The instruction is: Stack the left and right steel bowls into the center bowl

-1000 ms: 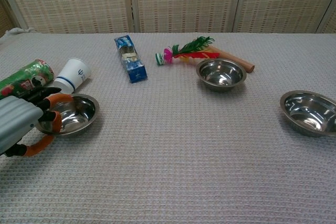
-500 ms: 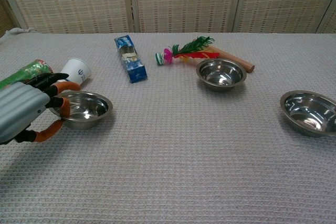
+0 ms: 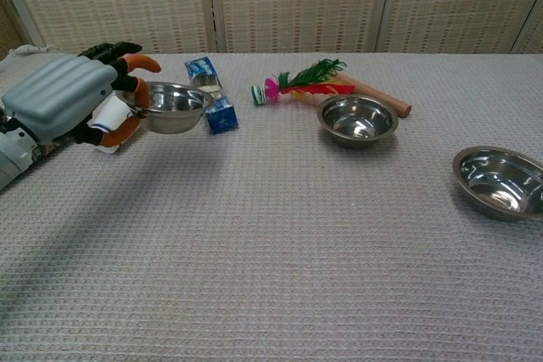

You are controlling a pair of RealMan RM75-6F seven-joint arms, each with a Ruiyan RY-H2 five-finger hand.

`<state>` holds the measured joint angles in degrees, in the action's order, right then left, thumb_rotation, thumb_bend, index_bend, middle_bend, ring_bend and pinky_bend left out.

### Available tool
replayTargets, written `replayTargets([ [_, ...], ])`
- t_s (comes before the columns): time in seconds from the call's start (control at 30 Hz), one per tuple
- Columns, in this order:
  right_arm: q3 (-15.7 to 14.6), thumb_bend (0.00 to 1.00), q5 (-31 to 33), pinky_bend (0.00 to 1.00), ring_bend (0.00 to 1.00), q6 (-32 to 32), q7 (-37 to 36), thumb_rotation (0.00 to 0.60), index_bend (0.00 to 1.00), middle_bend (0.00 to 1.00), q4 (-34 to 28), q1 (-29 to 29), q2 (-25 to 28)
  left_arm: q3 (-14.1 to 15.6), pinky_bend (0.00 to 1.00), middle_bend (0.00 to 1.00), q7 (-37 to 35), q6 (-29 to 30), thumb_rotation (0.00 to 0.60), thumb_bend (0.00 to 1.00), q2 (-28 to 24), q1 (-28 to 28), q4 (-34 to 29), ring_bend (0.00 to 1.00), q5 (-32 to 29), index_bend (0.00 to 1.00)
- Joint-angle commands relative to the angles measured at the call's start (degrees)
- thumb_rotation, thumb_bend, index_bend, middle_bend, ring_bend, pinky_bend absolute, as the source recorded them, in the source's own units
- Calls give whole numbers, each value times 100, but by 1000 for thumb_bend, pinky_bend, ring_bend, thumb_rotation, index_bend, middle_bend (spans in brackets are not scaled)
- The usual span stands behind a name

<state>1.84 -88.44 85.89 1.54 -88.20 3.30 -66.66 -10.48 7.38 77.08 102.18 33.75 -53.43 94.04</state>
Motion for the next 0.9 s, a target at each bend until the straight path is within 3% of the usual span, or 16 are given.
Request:
replayTargets([
  [0.03, 28, 66, 36, 0, 0, 10, -46, 600, 0, 0, -7, -6, 24, -300, 97, 139, -179, -272, 600, 607, 78, 403, -56, 0, -190, 629],
  [0.3, 120, 66, 181, 0, 0, 31, -218, 600, 0, 0, 3, -29, 105, -782, 99, 139, -348, -1050, 600, 605, 766, 1413, 485, 0, -642, 609],
  [0.67, 155, 66, 294, 0, 0, -55, -573, 600, 0, 0, -1, -41, 281, -1184, 99, 139, -380, -1643, 600, 603, 2008, 2999, 2024, 0, -927, 597],
  [0.9, 200, 66, 366, 0, 0, -32, -807, 600, 0, 0, -15, -78, 400, -1234, 100, 140, -558, -2072, 600, 598, 2697, 3756, 2953, 0, -1120, 577],
])
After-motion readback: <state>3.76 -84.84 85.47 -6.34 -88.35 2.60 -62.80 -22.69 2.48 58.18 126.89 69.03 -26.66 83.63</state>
